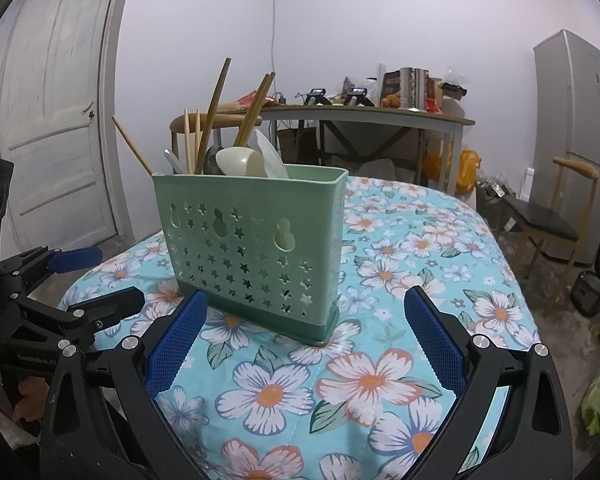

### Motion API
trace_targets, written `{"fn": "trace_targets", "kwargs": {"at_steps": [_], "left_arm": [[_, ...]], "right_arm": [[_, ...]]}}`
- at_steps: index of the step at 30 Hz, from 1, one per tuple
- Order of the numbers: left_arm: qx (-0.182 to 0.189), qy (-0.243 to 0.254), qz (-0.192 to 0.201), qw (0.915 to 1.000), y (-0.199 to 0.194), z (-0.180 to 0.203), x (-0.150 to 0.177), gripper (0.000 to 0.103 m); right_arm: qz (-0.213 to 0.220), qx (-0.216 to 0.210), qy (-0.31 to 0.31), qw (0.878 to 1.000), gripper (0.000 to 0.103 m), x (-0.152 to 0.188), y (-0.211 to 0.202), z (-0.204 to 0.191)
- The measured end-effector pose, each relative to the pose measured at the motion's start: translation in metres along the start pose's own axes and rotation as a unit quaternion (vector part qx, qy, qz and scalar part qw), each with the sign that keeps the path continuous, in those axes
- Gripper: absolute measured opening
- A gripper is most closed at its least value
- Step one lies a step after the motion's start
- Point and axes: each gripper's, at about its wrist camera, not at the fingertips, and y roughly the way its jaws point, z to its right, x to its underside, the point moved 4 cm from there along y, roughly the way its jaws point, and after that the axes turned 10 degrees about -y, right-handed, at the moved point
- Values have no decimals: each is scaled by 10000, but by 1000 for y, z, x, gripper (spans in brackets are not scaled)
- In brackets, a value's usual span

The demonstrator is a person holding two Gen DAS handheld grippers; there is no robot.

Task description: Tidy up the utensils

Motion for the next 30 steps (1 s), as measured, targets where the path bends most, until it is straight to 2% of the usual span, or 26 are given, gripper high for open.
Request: {"fn": "trace_targets", "kwargs": {"at_steps": [11,22,30], "left_arm": [[-28,-67,-86,9999,6,-1,0,97],[-51,52,172,9998,-7,4,2,97],[-67,166,286,9994,-13,8,3,97]], "right_arm": [[-19,22,101,9999,95,3,-3,7],[-204,227,341,9990,95,9,2,22],[-240,195,355,9989,95,9,5,21]]}}
